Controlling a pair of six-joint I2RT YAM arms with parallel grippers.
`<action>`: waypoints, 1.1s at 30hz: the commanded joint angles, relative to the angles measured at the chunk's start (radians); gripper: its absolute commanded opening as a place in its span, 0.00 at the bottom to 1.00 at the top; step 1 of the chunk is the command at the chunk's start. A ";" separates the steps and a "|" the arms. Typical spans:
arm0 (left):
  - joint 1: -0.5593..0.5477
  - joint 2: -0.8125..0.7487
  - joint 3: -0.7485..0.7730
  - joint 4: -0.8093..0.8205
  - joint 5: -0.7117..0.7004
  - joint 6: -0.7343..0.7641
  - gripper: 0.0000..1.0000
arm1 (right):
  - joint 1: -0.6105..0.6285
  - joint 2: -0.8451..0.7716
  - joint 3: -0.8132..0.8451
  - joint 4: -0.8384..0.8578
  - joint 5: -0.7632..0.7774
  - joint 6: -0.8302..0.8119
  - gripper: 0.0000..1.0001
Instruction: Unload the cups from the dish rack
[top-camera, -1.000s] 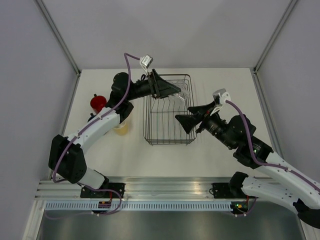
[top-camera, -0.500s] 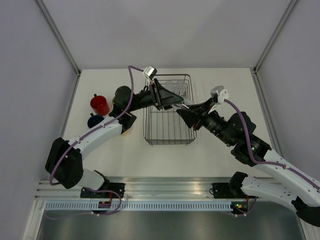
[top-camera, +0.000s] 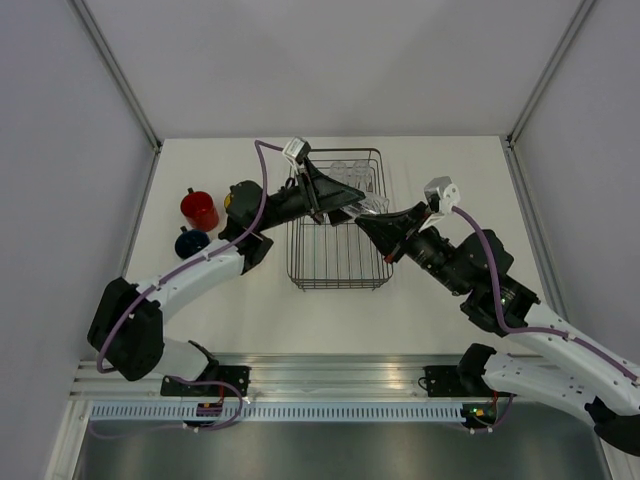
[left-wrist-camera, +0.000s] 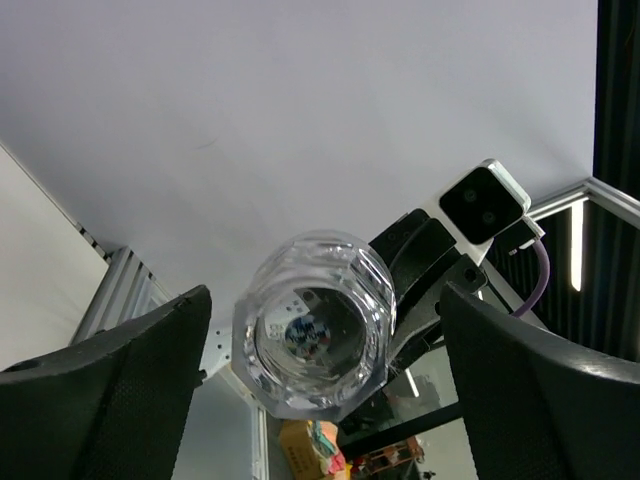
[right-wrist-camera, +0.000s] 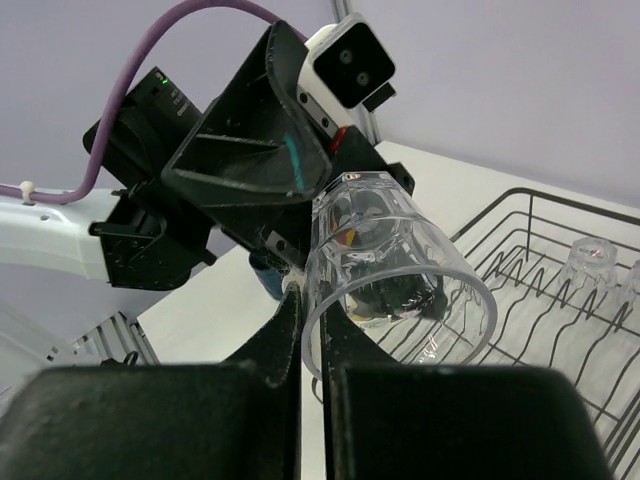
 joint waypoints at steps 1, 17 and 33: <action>-0.023 -0.072 0.003 -0.089 -0.010 0.080 1.00 | -0.003 -0.020 -0.016 0.100 0.007 -0.048 0.01; -0.025 -0.320 0.126 -0.953 -0.832 0.763 1.00 | -0.013 0.150 0.165 -0.362 0.480 -0.099 0.00; -0.025 -0.493 0.123 -1.336 -0.793 0.957 1.00 | -0.492 0.741 0.514 -0.701 0.277 -0.017 0.00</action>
